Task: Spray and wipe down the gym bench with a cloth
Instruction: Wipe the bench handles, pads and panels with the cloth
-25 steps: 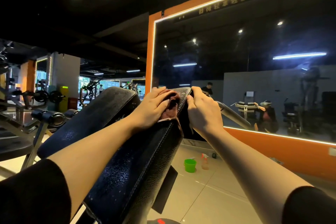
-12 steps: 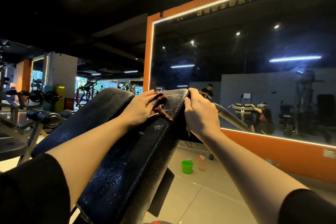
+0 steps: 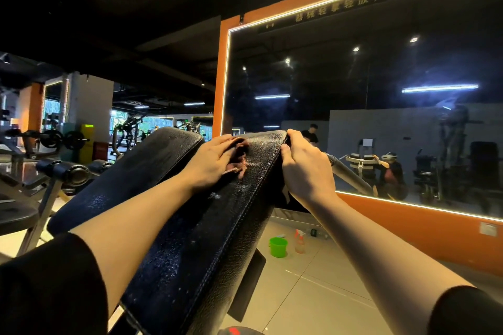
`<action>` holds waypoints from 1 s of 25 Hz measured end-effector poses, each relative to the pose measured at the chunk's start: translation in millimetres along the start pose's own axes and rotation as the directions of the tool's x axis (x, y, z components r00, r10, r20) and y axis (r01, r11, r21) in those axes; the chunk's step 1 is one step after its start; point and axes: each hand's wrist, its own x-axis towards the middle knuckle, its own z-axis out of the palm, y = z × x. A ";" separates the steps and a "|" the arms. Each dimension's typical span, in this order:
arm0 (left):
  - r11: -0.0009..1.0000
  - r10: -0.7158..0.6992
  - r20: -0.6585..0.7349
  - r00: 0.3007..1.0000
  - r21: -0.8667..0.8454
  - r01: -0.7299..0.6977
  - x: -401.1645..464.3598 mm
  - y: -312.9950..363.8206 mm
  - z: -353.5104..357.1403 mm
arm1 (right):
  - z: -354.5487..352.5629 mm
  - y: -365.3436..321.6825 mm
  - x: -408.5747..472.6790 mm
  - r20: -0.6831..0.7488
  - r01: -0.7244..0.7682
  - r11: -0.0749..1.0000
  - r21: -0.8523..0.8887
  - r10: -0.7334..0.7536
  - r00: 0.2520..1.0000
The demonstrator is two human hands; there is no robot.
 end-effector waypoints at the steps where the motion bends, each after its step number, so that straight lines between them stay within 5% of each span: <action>1: 0.999 0.015 0.012 1.000 0.031 -0.016 2.7 8.3 2.1 | 0.5 -0.1 0.5 -0.003 0.000 1.000 0.000 0.000 1.000; 6: 0.950 0.299 0.155 0.941 0.042 -0.309 -1.9 31.0 9.3 | 1.5 0.5 -0.2 -0.003 0.006 0.997 0.076 -0.006 1.000; 11: 0.989 0.107 0.110 0.988 0.092 -0.117 -2.5 9.0 -7.5 | -0.4 -4.1 -1.9 0.001 -0.011 1.000 -0.001 0.011 1.000; 18: 0.922 0.368 0.164 0.915 0.058 -0.382 -28.5 24.0 -3.4 | 1.9 -2.4 -4.4 -0.004 0.023 0.997 0.071 -0.023 1.000; 25: 0.986 0.132 -0.007 0.991 0.107 -0.130 8.6 49.8 21.7 | -1.0 -3.8 -6.2 0.001 0.000 0.996 0.089 0.000 1.000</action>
